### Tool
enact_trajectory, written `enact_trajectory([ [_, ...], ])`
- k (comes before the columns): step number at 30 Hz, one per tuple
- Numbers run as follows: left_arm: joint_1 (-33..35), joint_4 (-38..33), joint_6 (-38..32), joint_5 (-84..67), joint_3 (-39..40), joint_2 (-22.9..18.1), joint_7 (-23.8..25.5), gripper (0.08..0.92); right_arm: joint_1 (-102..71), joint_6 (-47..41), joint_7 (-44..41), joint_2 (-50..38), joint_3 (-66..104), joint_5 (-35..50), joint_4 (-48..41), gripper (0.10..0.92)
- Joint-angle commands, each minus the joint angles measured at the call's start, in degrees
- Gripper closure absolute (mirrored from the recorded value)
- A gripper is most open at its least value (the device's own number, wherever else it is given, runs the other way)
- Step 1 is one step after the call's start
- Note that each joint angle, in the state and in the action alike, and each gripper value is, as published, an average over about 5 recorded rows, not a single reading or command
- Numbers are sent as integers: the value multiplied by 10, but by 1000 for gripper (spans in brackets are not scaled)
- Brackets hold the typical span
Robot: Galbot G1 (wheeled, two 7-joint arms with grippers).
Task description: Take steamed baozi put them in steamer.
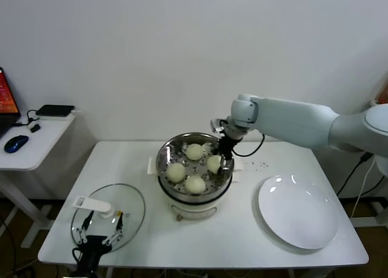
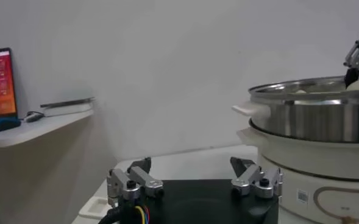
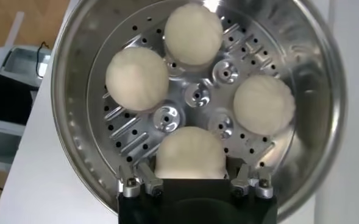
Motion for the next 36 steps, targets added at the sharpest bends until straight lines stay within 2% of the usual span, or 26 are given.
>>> enact_trajectory([
  [1,0,1,0,1,1,0,0,177,-14,0,2,3,2,-7,-2,289],
  [4,0,1,-1,1,1,0,0,177,-16,0,4,4,4,-7,-4,282],
  [11,0,1,0,1,0,0,0,177,-16,2,4,5,10,-2,-7,207],
  [22,0,-1,0,1,0,1,0,177,32,5,-16,-12,16,55,1,203],
  [29,3,-5,-1,2,1,3,1,177,65,19,15,-87,43,87,52,203],
  [36,2,-16,0,4,4,1,1,177,25,45,126,-198,121,74,113,203],
])
